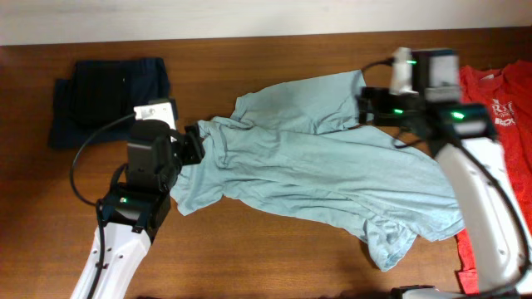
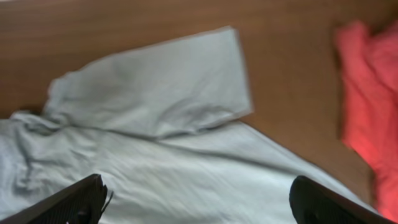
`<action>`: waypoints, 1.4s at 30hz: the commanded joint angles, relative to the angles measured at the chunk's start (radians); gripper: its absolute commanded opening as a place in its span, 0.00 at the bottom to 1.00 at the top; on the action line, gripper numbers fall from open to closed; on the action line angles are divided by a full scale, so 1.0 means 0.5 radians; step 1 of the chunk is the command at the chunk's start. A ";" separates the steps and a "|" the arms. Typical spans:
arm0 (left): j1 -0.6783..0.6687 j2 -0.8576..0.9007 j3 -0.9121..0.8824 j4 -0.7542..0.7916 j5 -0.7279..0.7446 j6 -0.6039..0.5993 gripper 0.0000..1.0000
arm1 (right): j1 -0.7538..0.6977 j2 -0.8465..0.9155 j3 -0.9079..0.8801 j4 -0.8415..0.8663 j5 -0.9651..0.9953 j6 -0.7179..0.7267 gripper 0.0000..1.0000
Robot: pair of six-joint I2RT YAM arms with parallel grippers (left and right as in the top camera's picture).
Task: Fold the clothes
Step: 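Release the right gripper and pull the shirt left with the left gripper, then drag the held shirt corner further left toward the navy garment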
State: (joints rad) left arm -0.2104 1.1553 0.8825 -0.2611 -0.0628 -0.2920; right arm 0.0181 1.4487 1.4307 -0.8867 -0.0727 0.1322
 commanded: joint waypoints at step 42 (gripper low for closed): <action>-0.014 0.733 0.204 0.007 -0.170 0.259 0.61 | -0.967 -0.044 0.026 -0.495 0.115 0.015 0.99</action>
State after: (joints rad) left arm -0.2390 1.4570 0.9691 -0.2646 -0.0853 -0.1764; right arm -0.4625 1.4322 1.4330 -1.1336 -0.0238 0.1318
